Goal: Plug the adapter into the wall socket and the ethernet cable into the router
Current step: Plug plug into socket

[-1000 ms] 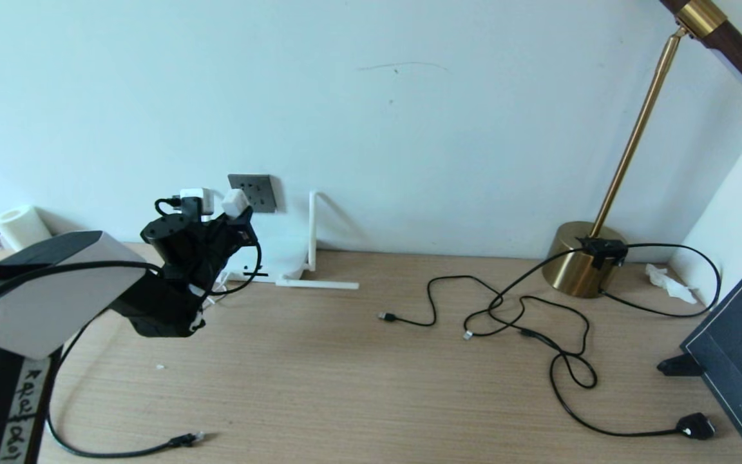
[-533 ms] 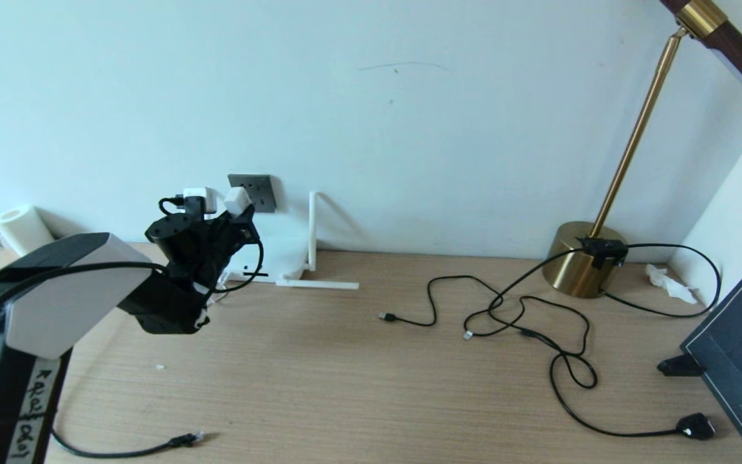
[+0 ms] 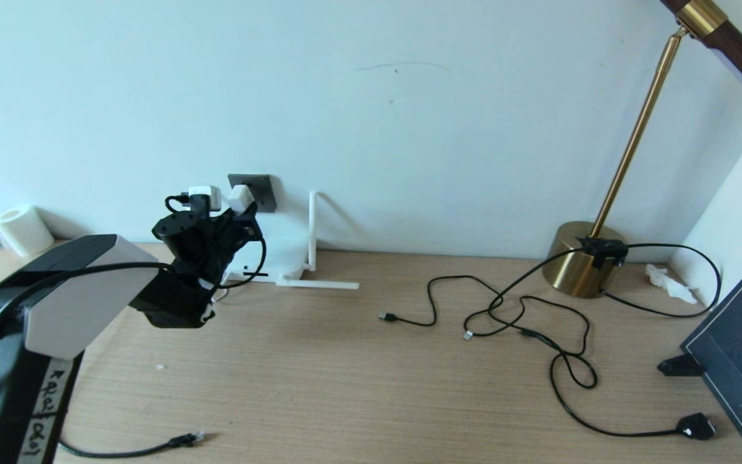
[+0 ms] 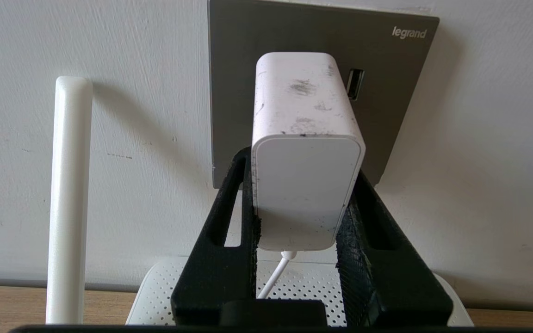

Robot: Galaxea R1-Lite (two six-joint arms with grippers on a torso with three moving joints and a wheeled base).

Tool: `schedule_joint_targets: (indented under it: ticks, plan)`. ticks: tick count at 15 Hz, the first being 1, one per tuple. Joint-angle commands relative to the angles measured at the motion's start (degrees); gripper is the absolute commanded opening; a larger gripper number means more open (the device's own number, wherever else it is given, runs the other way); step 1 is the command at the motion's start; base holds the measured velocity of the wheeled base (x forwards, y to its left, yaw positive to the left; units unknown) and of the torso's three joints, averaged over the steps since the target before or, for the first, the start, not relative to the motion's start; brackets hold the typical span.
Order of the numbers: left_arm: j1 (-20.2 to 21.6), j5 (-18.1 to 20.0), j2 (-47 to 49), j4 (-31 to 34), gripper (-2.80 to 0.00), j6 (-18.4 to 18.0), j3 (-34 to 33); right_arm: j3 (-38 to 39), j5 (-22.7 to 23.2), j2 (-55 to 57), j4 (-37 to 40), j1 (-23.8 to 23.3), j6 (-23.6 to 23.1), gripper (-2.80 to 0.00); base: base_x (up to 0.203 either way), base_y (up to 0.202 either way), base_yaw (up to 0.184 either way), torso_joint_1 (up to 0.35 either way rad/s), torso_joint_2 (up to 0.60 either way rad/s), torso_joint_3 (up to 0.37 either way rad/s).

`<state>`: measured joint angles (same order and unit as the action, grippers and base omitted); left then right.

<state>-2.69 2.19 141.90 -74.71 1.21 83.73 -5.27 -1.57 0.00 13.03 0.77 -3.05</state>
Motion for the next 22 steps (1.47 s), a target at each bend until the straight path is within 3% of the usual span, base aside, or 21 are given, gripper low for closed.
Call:
schedule_joint_targets:
  ticks: [1,22]
  plan:
    - [0.0,0.0,0.7,-0.4,-2.8,0.0,0.2,0.0,0.0,0.0,0.1,0.0,0.0,-2.8,0.0,0.0,0.0,0.0,0.0,0.0]
    - [0.0,0.2,1.5,3.3,-2.8,0.0,5.0,0.0,0.0,0.0,0.1,0.0,0.0,-2.8,0.0,0.0,0.0,0.0,0.0,0.0]
